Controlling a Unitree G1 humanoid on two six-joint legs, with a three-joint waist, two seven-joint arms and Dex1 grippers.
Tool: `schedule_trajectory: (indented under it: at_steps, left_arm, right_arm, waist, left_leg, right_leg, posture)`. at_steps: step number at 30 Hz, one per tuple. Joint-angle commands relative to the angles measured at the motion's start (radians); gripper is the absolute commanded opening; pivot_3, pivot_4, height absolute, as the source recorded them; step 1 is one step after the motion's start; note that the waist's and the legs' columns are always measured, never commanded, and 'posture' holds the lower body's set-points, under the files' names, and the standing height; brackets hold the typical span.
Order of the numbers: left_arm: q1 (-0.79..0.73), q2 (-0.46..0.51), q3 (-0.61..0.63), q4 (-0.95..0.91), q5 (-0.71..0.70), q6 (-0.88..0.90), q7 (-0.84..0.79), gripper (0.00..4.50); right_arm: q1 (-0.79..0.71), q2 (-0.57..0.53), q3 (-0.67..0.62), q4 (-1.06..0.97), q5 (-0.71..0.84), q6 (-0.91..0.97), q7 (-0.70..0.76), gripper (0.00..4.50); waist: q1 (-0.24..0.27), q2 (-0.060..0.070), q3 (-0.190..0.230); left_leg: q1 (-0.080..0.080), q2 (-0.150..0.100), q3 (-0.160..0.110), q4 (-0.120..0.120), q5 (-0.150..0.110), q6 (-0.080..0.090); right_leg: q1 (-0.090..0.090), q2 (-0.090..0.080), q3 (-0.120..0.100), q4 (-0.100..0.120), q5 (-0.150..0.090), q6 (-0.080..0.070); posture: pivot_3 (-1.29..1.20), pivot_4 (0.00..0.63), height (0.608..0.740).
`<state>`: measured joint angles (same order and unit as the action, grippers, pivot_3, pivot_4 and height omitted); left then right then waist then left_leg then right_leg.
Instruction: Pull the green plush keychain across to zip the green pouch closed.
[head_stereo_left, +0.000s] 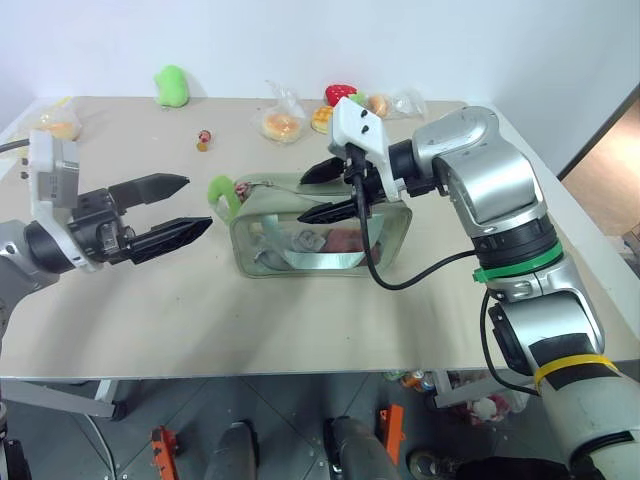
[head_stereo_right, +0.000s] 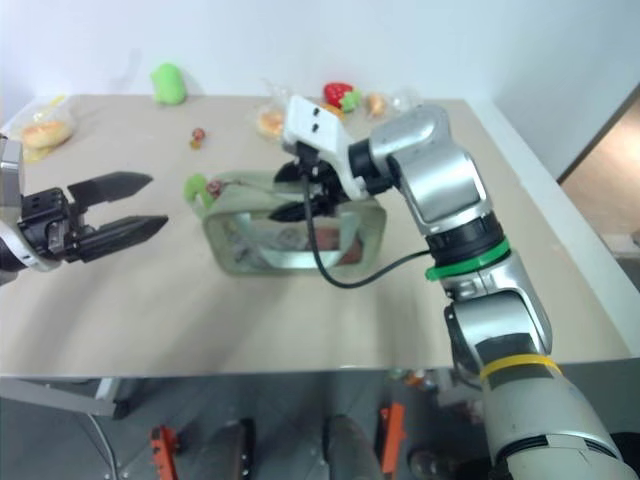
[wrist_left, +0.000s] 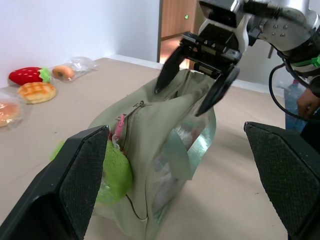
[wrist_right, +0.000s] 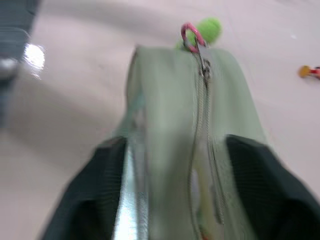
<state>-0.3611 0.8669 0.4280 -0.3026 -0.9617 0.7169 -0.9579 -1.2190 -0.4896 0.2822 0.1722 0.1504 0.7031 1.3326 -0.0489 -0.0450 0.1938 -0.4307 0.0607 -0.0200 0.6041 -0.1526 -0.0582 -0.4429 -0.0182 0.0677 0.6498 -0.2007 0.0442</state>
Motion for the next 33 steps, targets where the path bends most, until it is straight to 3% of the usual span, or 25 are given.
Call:
schedule_trajectory:
  at_steps: [1, 6, 14, 23, 33]
  left_arm:
    - [-0.027, -0.006, -0.006, 0.002, 0.0, -0.022, -0.001, 4.5]
    - [-0.019, -0.005, 0.0, 0.026, 0.006, -0.023, -0.009, 4.5]
    - [0.007, -0.003, 0.043, 0.059, -0.009, -0.007, -0.005, 4.5]
    - [-0.022, -0.013, 0.012, 0.117, 0.013, -0.012, -0.008, 4.5]
    - [-0.116, -0.066, -0.086, 0.087, -0.016, 0.012, -0.025, 4.5]
  right_arm:
    - [-0.088, -0.036, -0.115, 0.011, 0.103, 0.048, 0.03, 3.39]
    - [-0.098, -0.148, -0.197, 0.049, 0.194, 0.034, 0.115, 3.39]
    - [0.172, -0.359, -0.19, -0.002, 0.117, -0.169, 0.126, 3.39]
    - [0.268, -0.344, -0.186, 0.024, 0.082, -0.187, -0.004, 3.39]
    - [0.28, -0.323, -0.168, 0.0, 0.097, -0.164, -0.005, 3.39]
  waist:
    - [0.0, 0.0, 0.0]
    - [0.003, 0.0, 0.0]
    - [0.002, -0.001, -0.001]
    - [-0.009, 0.0, 0.0]
    - [-0.005, 0.0, 0.0]
  left_leg:
    - [0.0, 0.0, 0.0, 0.0, 0.0, 0.0]
    - [0.0, 0.0, 0.0, 0.0, 0.0, 0.0]
    - [0.0, 0.0, 0.001, 0.0, 0.0, 0.0]
    - [0.002, 0.0, 0.001, 0.001, 0.0, 0.0]
    - [0.0, 0.0, 0.001, 0.002, 0.0, 0.0]
  right_leg:
    - [0.0, 0.0, 0.0, 0.0, 0.0, 0.0]
    - [0.0, 0.0, 0.0, 0.0, 0.0, 0.0]
    - [0.0, 0.0, 0.0, 0.0, -0.001, 0.0]
    - [0.0, 0.0, 0.001, 0.0, 0.0, -0.001]
    - [0.001, 0.0, 0.002, 0.0, 0.0, 0.0]
  posture:
    - [0.0, 0.15, 0.74]
    - [0.0, 0.15, 0.74]
    - [0.0, 0.15, 0.74]
    - [0.0, 0.15, 0.74]
    - [0.0, 0.15, 0.74]
